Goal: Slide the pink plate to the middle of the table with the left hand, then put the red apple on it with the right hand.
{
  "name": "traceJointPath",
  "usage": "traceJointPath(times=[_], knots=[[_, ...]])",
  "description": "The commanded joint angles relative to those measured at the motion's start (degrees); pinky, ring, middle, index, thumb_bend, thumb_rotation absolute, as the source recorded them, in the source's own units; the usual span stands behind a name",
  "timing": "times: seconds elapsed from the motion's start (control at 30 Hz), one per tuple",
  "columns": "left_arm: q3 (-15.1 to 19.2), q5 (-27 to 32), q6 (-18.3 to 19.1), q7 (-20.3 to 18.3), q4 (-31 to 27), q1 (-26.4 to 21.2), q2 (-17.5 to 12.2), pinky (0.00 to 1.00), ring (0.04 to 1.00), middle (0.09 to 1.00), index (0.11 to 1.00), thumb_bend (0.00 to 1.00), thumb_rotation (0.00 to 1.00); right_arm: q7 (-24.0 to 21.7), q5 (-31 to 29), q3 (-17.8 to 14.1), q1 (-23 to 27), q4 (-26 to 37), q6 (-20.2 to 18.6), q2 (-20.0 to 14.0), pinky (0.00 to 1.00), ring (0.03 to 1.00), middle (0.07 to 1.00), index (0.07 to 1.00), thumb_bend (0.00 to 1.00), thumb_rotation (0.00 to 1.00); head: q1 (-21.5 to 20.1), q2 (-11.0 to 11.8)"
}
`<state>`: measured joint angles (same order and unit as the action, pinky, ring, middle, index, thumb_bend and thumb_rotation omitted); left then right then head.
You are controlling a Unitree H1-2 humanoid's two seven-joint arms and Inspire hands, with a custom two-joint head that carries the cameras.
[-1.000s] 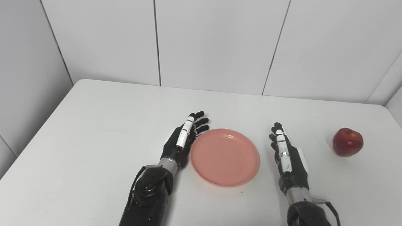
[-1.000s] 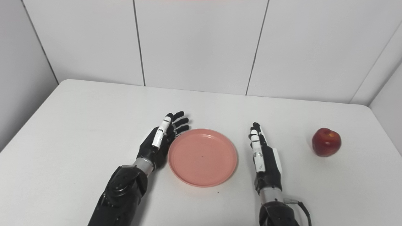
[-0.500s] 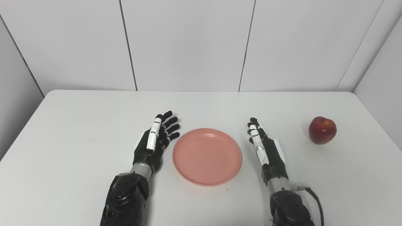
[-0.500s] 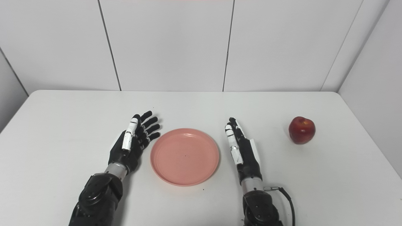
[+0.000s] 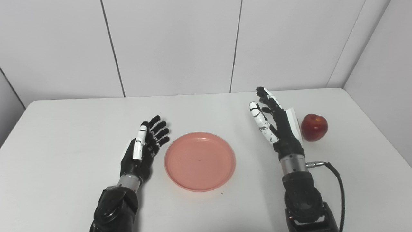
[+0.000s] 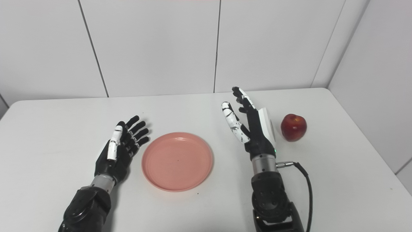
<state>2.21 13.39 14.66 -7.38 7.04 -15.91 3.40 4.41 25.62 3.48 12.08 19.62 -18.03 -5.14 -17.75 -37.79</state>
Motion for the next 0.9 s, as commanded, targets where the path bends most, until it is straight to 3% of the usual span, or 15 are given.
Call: traceJointPath(times=[0.0, 0.13, 0.17, 0.27, 0.43, 0.67, 0.77, 0.87], knots=[[0.4, 0.3, 0.1, 0.1, 0.8, -0.1, -0.3, 0.85, 0.858, 0.867, 0.852, 0.39, 1.00, -0.4, 1.4, -1.0, 2.9, 3.4, -1.9, -0.8, 0.77, 0.858, 0.873, 0.865, 0.59, 0.75, -0.8, -0.1], [0.6, 0.6, 0.1, -0.1, 1.2, -0.3, -0.7, 0.85, 0.860, 0.870, 0.855, 0.39, 1.00, -1.0, 2.6, -2.4, 4.1, 5.5, -4.2, -1.5, 0.79, 0.855, 0.871, 0.870, 0.66, 0.63, -2.4, 0.0], [0.6, 0.6, 0.0, -0.2, 1.3, -0.3, -0.7, 0.85, 0.860, 0.869, 0.856, 0.39, 1.00, -1.1, 3.0, -2.7, 4.4, 6.0, -4.5, -1.7, 0.76, 0.835, 0.862, 0.872, 0.68, 0.56, -2.4, 0.0], [0.8, 0.6, -0.5, -0.6, 1.8, -0.3, -1.0, 0.85, 0.857, 0.866, 0.854, 0.38, 1.00, -1.3, 6.7, -2.9, 5.2, 7.3, -6.1, -2.8, 0.73, 0.818, 0.849, 0.866, 0.74, 0.47, -3.3, 0.3], [1.0, 1.0, -0.9, -1.3, 2.5, -0.4, -1.3, 0.86, 0.862, 0.869, 0.861, 0.38, 1.00, 0.0, 11.2, -3.5, 5.5, 6.9, -4.6, -4.7, 0.73, 0.825, 0.854, 0.873, 0.76, 0.38, -5.0, 0.6], [1.3, 1.9, -0.9, -1.7, 2.9, -0.6, -1.6, 0.87, 0.867, 0.874, 0.863, 0.38, 1.00, 1.2, 18.2, -4.9, 5.3, 6.2, -5.0, -6.5, 0.76, 0.837, 0.862, 0.887, 0.82, 0.38, -5.8, 0.8], [1.4, 1.9, -0.9, -1.8, 3.0, -0.6, -1.6, 0.87, 0.867, 0.873, 0.861, 0.38, 1.00, 2.4, 19.0, -6.3, 5.1, 5.0, -4.3, -7.3, 0.72, 0.815, 0.867, 0.886, 0.86, 0.37, -6.0, 0.8], [1.4, 1.9, -1.0, -1.7, 2.9, -0.6, -1.6, 0.86, 0.863, 0.869, 0.857, 0.38, 1.00, 3.4, 19.3, -7.6, 4.6, 3.7, -3.3, -8.5, 0.74, 0.833, 0.878, 0.888, 0.89, 0.41, -6.2, 0.7]])
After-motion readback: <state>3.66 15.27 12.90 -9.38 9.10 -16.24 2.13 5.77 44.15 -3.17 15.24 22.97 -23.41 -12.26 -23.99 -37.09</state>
